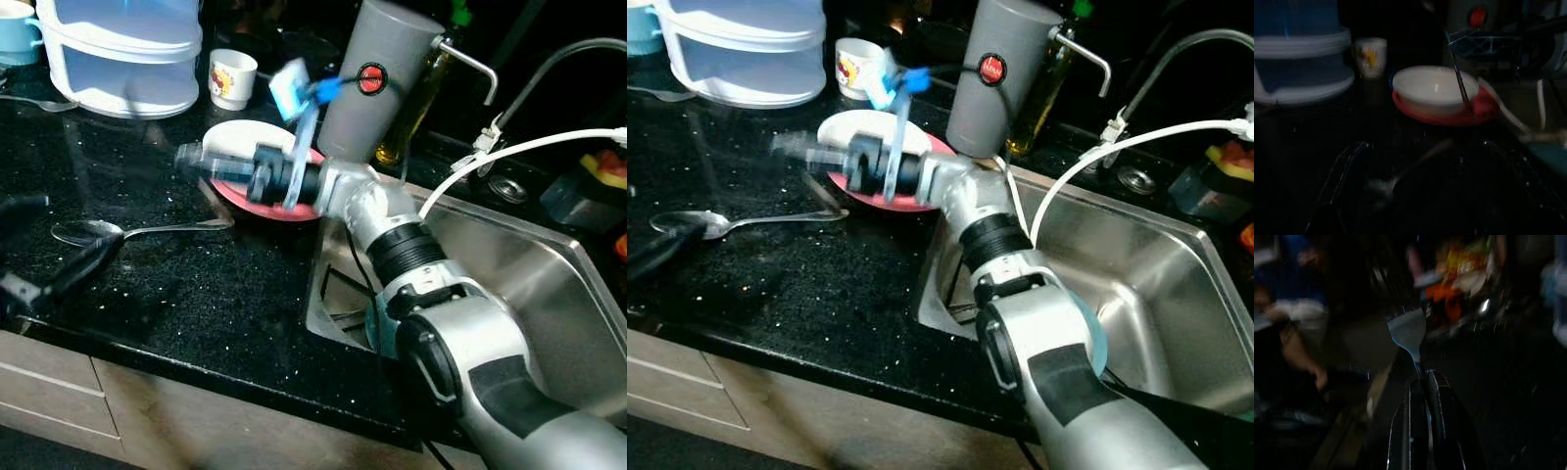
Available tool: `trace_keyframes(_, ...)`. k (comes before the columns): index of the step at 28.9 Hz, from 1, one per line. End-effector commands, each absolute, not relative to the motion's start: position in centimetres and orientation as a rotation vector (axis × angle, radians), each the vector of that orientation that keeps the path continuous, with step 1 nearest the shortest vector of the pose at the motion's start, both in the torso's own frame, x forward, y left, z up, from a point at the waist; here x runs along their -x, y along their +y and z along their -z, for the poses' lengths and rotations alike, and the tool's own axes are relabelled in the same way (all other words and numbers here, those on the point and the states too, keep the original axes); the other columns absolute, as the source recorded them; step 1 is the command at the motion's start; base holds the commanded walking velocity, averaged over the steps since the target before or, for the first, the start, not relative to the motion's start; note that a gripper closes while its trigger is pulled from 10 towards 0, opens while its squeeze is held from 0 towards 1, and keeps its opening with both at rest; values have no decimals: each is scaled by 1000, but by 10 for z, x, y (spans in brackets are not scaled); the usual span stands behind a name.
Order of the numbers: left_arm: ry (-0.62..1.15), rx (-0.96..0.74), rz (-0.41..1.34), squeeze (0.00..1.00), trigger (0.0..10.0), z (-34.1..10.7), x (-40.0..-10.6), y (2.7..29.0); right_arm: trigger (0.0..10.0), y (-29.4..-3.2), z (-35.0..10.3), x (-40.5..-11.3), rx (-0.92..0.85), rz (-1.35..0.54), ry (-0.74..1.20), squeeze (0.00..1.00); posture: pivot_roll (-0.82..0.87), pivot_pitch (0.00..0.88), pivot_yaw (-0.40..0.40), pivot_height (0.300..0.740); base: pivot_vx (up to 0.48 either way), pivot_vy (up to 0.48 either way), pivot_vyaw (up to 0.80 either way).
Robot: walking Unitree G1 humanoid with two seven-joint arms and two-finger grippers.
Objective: Kitchen organization
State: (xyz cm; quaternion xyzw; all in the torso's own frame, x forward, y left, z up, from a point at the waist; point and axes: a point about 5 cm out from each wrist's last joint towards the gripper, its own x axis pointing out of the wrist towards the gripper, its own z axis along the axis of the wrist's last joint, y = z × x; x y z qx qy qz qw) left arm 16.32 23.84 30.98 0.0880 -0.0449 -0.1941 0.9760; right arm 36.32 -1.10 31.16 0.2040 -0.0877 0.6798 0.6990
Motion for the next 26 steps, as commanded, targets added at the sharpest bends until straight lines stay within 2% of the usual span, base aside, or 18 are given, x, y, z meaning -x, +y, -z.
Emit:
trace_keyframes(1,-133,-149,428,0,10000,-311,-171,230,0,-39,-324,-365,-588,-1439,-298,0,264,0,-194,740,0,0,0)
trace_keyframes(3,-178,-127,440,0,10000,-317,-180,227,0,-61,-333,-364,-700,-1364,-387,0,253,0,-176,740,0,0,0)
trace_keyframes(4,-178,-127,440,0,10000,-317,-180,227,0,-61,-333,-364,-700,-1364,-387,0,253,0,-176,740,0,0,0)
trace_keyframes(6,-208,-113,462,0,10000,-321,-188,222,0,-82,-335,-363,-734,-1270,-440,0,247,0,-168,740,0,0,0)
trace_keyframes(10,-236,-81,492,0,10000,-325,-195,217,0,-100,-334,-365,-777,-1155,-451,0,220,0,-147,740,0,0,0)
trace_keyframes(14,-256,-42,524,0,10000,-325,-205,209,0,-123,-329,-363,-787,-1042,-456,0,186,0,-120,740,0,0,-711)
trace_keyframes(17,-289,13,562,0,10000,-327,-215,199,0,-141,-326,-355,-762,-959,-460,0,160,0,-101,740,0,0,-800)
trace_keyframes(20,-285,23,583,0,10000,-325,-219,193,0,-147,-324,-352,-735,-917,-447,0,154,0,-94,740,0,0,-800)
trace_keyframes(25,-270,29,600,0,10000,-320,-225,187,0,-149,-311,-352,-570,-801,-353,0,145,0,-86,740,0,0,-800)
trace_keyframes(26,-270,37,602,0,10000,-319,-226,186,0,-148,-305,-355,-488,-752,-309,0,138,0,-81,740,0,0,0)
